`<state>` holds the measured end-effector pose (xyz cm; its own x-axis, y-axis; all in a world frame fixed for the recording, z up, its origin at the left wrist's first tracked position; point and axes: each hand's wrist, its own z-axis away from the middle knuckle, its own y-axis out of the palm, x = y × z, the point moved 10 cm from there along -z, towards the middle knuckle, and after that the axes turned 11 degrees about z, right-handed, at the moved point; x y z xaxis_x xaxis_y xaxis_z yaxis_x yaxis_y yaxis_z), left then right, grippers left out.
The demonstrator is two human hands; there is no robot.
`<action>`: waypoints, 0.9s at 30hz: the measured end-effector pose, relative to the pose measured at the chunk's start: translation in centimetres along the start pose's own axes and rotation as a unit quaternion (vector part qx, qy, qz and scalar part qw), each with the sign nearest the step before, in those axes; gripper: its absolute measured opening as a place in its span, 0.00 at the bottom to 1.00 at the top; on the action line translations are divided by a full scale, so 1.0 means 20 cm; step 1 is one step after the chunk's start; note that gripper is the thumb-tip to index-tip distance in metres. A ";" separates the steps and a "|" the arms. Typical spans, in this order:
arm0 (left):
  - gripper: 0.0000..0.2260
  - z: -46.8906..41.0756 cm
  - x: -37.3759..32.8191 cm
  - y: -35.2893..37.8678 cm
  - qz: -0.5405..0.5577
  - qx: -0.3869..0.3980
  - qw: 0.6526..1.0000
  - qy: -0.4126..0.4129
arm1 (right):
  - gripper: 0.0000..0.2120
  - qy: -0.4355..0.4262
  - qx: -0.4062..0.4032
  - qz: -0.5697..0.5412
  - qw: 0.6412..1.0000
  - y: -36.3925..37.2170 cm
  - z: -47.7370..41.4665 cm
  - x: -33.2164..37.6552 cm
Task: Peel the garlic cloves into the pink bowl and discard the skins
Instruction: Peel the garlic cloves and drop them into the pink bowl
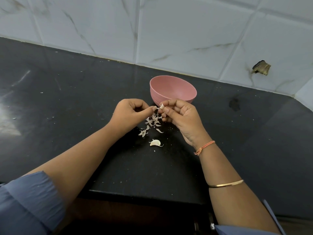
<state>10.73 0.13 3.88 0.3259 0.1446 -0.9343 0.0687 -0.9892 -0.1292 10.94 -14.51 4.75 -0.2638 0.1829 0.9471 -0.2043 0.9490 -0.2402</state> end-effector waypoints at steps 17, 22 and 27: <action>0.02 0.02 -0.02 0.05 0.024 0.024 0.999 -0.005 | 0.07 -0.051 -0.039 0.130 0.989 -0.01 -0.01 0.01; 0.04 0.02 -0.01 0.05 0.004 0.032 0.999 -0.006 | 0.08 -0.052 -0.040 0.151 0.986 -0.01 0.00 0.01; 0.07 0.02 -0.01 0.05 -0.013 0.030 0.999 -0.012 | 0.08 -0.054 -0.035 0.166 0.984 0.01 0.00 0.01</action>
<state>10.45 -0.79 3.78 0.3028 0.1696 -0.9378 0.0197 -0.9849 -0.1717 10.81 -14.30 4.96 -0.4044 0.4618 0.7894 -0.0256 0.8571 -0.5145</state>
